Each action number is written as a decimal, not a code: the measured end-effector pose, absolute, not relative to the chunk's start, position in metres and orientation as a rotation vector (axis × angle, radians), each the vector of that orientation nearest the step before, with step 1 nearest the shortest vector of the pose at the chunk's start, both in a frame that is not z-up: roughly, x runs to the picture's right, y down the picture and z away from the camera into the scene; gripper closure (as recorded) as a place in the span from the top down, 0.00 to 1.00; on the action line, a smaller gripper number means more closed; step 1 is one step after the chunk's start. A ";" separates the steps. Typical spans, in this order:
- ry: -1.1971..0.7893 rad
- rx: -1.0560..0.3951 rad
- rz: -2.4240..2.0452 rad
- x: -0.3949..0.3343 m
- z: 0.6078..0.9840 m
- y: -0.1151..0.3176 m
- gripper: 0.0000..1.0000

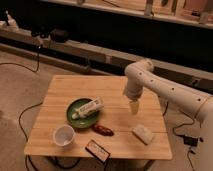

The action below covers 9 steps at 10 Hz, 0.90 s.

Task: Place the pepper on the white sponge

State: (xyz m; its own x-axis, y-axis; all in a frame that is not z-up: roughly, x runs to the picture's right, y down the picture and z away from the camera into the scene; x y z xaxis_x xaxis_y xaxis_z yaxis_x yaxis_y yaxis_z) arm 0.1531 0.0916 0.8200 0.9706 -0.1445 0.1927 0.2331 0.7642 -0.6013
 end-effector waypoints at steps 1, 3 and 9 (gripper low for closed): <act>-0.138 -0.671 -0.206 0.153 0.820 0.092 0.80; -0.139 -0.671 -0.206 0.153 0.820 0.092 0.80; -0.239 -0.605 -0.186 0.086 0.803 0.105 0.80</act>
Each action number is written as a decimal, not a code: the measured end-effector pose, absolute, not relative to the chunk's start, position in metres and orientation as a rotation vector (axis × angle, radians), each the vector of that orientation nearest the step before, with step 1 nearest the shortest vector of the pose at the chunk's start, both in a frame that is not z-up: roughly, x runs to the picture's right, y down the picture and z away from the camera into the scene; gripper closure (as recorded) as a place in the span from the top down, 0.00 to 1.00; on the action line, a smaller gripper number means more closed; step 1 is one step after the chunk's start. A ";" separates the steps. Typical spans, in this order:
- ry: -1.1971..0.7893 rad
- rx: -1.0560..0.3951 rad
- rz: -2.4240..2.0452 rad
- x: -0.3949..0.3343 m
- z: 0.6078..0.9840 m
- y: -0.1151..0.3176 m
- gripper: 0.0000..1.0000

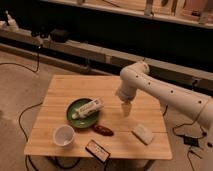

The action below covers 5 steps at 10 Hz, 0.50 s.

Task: Place the pepper on the white sponge

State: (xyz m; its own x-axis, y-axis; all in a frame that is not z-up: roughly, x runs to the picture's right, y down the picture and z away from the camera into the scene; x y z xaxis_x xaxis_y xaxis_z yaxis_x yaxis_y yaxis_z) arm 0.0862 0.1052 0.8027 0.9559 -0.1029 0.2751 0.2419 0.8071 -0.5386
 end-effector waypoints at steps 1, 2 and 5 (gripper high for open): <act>-0.243 -0.600 -0.193 0.078 0.803 0.112 0.80; -0.250 -0.601 -0.202 0.069 0.804 0.123 0.80; -0.266 -0.634 -0.204 0.046 0.805 0.156 0.80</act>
